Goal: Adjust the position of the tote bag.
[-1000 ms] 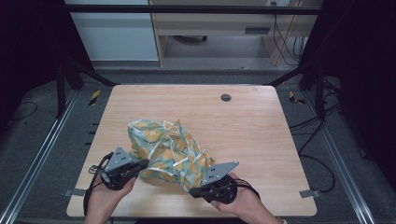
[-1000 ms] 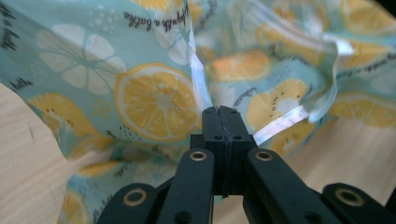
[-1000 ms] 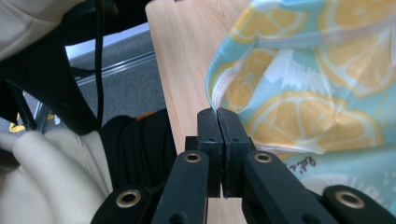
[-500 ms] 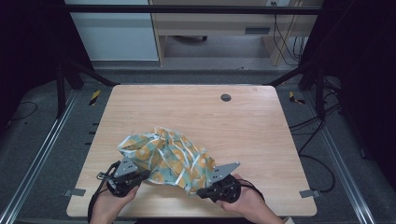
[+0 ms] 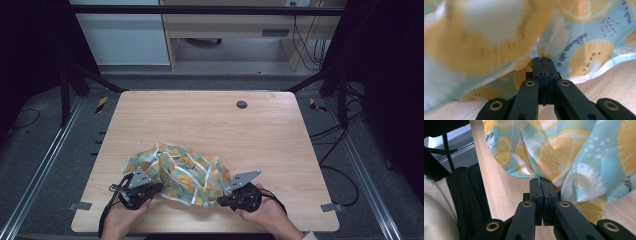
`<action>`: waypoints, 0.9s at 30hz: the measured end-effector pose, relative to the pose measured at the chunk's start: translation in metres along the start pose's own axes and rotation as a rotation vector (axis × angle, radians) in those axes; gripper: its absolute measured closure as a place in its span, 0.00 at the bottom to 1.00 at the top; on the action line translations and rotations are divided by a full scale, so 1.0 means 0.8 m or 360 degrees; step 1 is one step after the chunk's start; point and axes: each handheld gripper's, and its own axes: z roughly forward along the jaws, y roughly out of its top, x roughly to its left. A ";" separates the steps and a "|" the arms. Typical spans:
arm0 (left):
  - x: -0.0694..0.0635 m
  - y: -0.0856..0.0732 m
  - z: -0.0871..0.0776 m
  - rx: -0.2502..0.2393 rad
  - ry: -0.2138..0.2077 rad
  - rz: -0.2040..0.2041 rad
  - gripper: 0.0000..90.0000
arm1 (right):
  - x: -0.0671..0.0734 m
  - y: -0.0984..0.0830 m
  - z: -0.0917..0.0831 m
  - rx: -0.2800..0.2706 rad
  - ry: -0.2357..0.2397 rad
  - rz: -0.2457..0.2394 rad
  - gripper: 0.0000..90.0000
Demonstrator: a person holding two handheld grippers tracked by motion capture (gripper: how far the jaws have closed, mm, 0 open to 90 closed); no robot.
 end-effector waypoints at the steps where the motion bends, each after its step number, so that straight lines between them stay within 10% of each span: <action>1: 0.000 0.000 0.000 0.0000 0.0001 -0.0001 1.00 | -0.001 -0.001 0.000 0.0000 -0.0005 -0.0004 0.99; 27: 0.010 -0.003 0.005 -0.0039 0.0032 -0.0073 1.00 | -0.009 -0.006 0.002 0.0023 -0.0048 0.0034 0.99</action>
